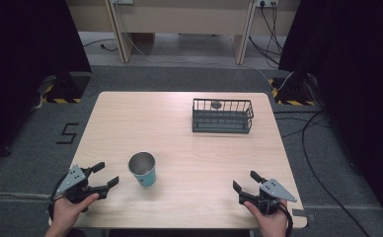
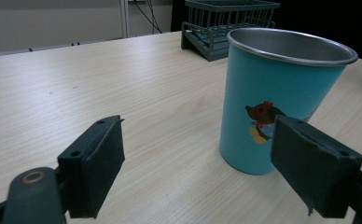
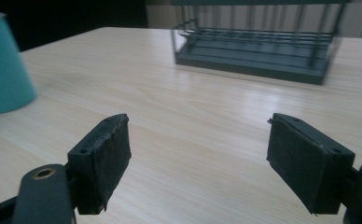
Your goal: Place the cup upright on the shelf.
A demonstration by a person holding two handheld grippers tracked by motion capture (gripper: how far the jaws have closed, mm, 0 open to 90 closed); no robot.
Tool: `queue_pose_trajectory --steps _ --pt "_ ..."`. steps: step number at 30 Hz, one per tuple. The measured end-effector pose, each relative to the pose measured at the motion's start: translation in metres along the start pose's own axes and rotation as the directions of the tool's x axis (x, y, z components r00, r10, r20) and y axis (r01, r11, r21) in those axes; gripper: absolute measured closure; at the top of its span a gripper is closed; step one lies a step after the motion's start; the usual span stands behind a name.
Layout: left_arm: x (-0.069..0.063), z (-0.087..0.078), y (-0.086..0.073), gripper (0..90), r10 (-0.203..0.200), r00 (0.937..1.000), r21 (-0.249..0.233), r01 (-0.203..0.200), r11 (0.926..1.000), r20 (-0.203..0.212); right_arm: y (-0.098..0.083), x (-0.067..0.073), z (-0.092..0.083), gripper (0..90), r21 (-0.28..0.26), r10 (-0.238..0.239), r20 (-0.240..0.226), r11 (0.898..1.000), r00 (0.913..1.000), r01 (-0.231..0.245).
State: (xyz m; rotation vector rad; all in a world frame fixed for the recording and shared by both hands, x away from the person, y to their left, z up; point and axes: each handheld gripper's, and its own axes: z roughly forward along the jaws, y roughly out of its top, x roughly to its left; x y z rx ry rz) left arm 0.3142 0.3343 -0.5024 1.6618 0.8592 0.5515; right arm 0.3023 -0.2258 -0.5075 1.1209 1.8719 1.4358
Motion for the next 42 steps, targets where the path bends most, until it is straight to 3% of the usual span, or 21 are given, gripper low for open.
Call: queue_pose_trajectory --steps 7,11,12,16,22,23,24,26,27,28,29,34,40,42 --pt "0.0 -0.001 0.0 16.9 0.013 0.9998 0.008 -0.013 0.9999 -0.016 0.009 0.027 0.016 23.1 0.014 -0.041 -0.12 0.999 0.9919 0.043" --pt "0.001 -0.001 0.0 16.9 0.01 0.9999 0.005 -0.01 0.9999 -0.013 0.014 0.035 0.023 23.8 0.021 -0.049 -0.15 0.998 0.9875 0.053" --pt "0.001 -0.002 0.0 16.9 0.012 0.9998 0.006 -0.012 0.9999 -0.016 0.018 0.043 0.032 23.8 0.023 -0.053 -0.18 0.998 0.9823 0.058" --pt "0.002 -0.002 0.0 16.9 0.009 0.9998 0.004 -0.009 1.0 -0.017 0.021 0.052 0.043 23.9 0.018 -0.059 -0.209 0.998 0.9761 0.064" --pt "0.003 -0.002 -0.001 17.0 0.006 0.9999 0.005 -0.006 1.0 -0.013 0.032 0.075 0.067 23.2 0.007 -0.084 -0.286 0.996 0.9545 0.09" --pt "0.003 -0.002 -0.001 17.0 0.006 0.9999 0.005 -0.006 1.0 -0.013 0.032 0.075 0.067 23.2 0.007 -0.084 -0.286 0.996 0.9545 0.09" --pt "0.003 -0.002 -0.001 17.0 0.005 0.9999 0.004 -0.005 1.0 -0.013 0.036 0.083 0.075 22.7 0.008 -0.099 -0.311 0.994 0.9453 0.107" --pt "0.003 -0.002 -0.001 17.0 0.004 0.9999 0.003 -0.004 1.0 -0.013 0.037 0.086 0.078 22.7 0.009 -0.103 -0.319 0.994 0.9421 0.112" --pt "0.004 -0.002 -0.001 17.0 0.003 0.9999 0.003 -0.003 1.0 -0.013 0.039 0.092 0.087 22.6 0.007 -0.109 -0.345 0.993 0.9324 0.119" --pt "0.004 -0.002 -0.001 17.0 0.003 0.9999 0.003 -0.003 1.0 -0.013 0.039 0.092 0.087 22.6 0.007 -0.109 -0.345 0.993 0.9324 0.119" --pt "0.004 -0.002 -0.001 17.0 0.003 0.9999 0.002 -0.003 1.0 -0.014 0.042 0.1 0.096 22.4 0.012 -0.119 -0.368 0.991 0.922 0.133" --pt "0.004 -0.002 -0.001 17.0 0.003 0.9999 0.002 -0.003 1.0 -0.014 0.046 0.113 0.112 22.0 0.01 -0.133 -0.408 0.989 0.9034 0.15" --pt "0.004 -0.002 -0.001 17.1 0.004 0.9999 0.005 -0.004 1.0 -0.017 0.049 0.127 0.127 21.3 0.016 -0.135 -0.439 0.987 0.8881 0.158" --pt "0.005 -0.002 -0.001 17.0 0.002 0.9998 0.004 -0.002 1.0 -0.018 0.051 0.134 0.136 21.2 0.014 -0.134 -0.458 0.987 0.8786 0.158"
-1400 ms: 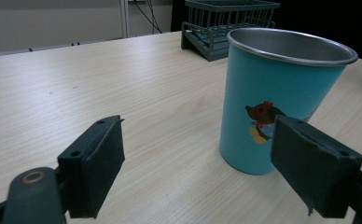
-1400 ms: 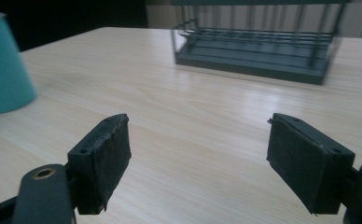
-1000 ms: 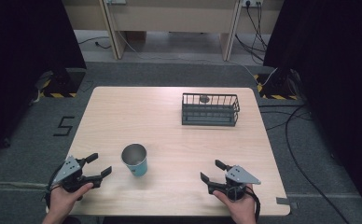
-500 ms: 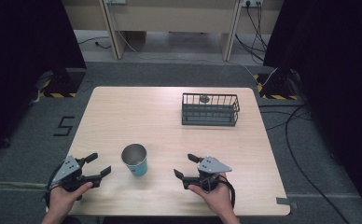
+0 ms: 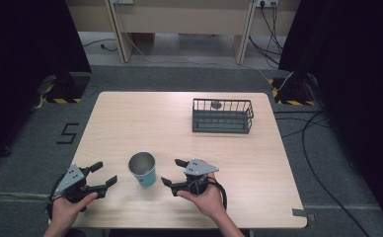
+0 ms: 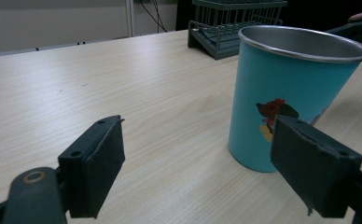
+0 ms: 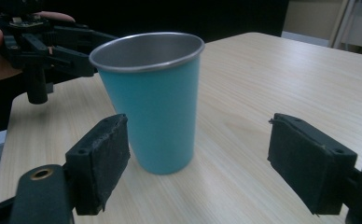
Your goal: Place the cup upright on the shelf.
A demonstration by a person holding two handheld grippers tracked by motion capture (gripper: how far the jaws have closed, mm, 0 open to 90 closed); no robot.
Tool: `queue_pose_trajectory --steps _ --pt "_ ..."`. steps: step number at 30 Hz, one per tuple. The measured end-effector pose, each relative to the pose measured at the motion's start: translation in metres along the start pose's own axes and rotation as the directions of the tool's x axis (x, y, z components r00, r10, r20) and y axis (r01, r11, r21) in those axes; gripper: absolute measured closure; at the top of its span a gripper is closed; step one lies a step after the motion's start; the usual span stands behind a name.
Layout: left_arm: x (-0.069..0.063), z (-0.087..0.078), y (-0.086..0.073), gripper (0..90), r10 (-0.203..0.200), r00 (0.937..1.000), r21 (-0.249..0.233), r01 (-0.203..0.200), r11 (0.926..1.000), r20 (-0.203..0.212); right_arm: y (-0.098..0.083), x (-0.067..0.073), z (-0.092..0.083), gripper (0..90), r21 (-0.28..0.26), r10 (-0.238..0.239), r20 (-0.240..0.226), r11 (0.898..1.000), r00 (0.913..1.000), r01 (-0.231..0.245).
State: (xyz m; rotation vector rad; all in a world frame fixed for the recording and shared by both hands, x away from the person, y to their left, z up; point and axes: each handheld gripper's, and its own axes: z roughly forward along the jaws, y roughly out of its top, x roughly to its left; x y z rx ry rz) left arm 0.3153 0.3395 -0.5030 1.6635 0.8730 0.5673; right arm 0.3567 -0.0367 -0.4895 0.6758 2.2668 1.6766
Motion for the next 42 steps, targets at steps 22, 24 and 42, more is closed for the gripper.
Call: queue_pose_trajectory --steps 22,24,42 --pt "0.001 -0.001 0.0 17.0 -0.002 1.0 -0.008 0.002 1.0 0.0 0.01 0.019 0.06 17.5 -0.002 -0.01 -0.099 1.0 0.995 0.01" --pt "0.001 -0.001 0.0 17.0 -0.003 1.0 -0.009 0.003 1.0 0.0 0.011 0.02 0.064 16.3 -0.001 -0.02 -0.093 1.0 0.9954 0.02" --pt "0.002 -0.001 0.0 17.0 -0.003 1.0 -0.01 0.003 1.0 0.002 0.009 0.021 0.094 16.0 0.0 -0.036 -0.099 0.999 0.9944 0.036"
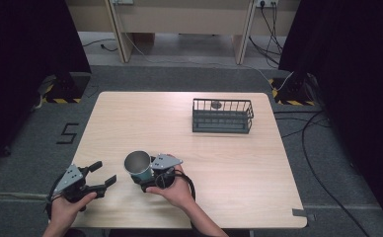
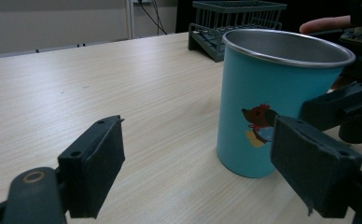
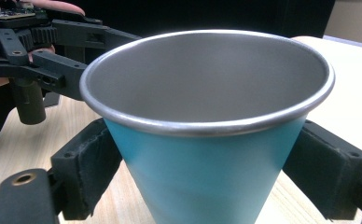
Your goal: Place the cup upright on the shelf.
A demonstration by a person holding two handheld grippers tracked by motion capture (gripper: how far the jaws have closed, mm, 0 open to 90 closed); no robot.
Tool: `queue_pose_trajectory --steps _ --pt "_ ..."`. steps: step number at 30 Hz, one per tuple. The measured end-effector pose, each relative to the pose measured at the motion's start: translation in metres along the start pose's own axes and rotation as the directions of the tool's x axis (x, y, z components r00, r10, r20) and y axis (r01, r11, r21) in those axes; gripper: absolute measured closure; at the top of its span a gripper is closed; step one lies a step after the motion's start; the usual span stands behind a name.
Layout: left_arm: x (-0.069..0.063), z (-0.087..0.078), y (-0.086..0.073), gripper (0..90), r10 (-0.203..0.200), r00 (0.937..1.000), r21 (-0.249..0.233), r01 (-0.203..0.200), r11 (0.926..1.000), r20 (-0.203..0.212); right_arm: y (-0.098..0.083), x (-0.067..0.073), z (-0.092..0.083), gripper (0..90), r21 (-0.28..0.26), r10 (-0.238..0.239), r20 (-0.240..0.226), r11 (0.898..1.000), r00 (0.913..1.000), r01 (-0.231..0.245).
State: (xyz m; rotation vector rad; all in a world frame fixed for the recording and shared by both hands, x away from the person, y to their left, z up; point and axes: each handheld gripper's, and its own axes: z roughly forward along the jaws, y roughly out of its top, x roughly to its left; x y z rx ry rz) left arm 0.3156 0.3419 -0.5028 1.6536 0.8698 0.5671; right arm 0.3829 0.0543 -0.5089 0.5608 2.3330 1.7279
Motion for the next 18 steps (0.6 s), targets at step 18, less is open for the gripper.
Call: queue_pose_trajectory --steps 18 --pt "0.0003 -0.0003 0.0 17.0 0.001 1.0 0.001 -0.001 1.0 -0.001 0.0024 0.0 -0.0094 16.9 -0.049 0.025 0.008 0.998 0.9997 -0.025"
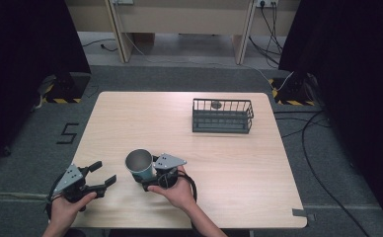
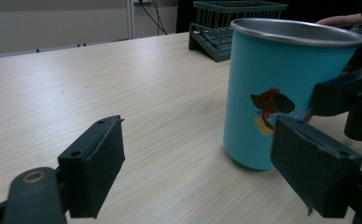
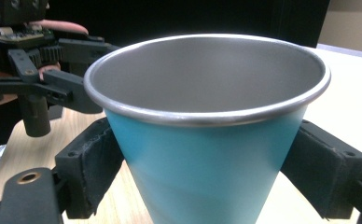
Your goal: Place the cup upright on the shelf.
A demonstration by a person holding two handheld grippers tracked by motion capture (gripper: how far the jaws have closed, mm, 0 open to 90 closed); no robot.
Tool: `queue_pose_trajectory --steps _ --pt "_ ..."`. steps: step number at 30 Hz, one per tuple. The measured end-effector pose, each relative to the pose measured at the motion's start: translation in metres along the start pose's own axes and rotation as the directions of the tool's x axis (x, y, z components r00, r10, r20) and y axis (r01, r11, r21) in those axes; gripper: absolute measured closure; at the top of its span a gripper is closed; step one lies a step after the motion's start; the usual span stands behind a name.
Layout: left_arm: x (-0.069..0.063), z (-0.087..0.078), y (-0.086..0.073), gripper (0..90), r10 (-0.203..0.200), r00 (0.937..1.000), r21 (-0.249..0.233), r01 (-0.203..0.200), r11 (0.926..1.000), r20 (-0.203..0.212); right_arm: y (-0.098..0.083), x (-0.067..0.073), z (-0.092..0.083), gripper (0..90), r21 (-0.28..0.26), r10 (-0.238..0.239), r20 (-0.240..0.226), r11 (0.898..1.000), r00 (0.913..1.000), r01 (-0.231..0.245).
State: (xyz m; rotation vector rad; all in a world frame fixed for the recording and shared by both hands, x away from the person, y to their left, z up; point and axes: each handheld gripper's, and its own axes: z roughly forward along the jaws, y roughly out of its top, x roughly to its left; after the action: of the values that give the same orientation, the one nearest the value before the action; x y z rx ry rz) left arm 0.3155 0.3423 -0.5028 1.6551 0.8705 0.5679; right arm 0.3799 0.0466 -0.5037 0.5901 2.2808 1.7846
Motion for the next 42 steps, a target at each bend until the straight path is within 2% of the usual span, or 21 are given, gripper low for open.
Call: queue_pose_trajectory --steps 10,22,30,42 --pt "0.0 0.0 0.0 17.0 0.0 1.0 -0.001 0.0 1.0 0.0 0.007 -0.006 -0.011 16.9 -0.034 0.009 0.023 0.999 0.9997 -0.008" --pt "0.0 0.0 0.0 17.0 0.0 1.0 0.001 0.0 1.0 -0.001 0.019 -0.021 -0.031 16.9 -0.073 0.016 0.084 0.997 0.9963 -0.01" --pt "0.0 0.0 0.0 17.0 -0.001 1.0 0.001 0.001 1.0 -0.002 0.027 -0.036 -0.048 16.9 -0.095 0.02 0.146 0.995 0.9891 -0.006" --pt "0.0 0.0 0.0 17.0 -0.001 1.0 0.002 0.001 1.0 -0.003 0.036 -0.054 -0.068 16.9 -0.119 0.034 0.211 0.993 0.9768 -0.009"
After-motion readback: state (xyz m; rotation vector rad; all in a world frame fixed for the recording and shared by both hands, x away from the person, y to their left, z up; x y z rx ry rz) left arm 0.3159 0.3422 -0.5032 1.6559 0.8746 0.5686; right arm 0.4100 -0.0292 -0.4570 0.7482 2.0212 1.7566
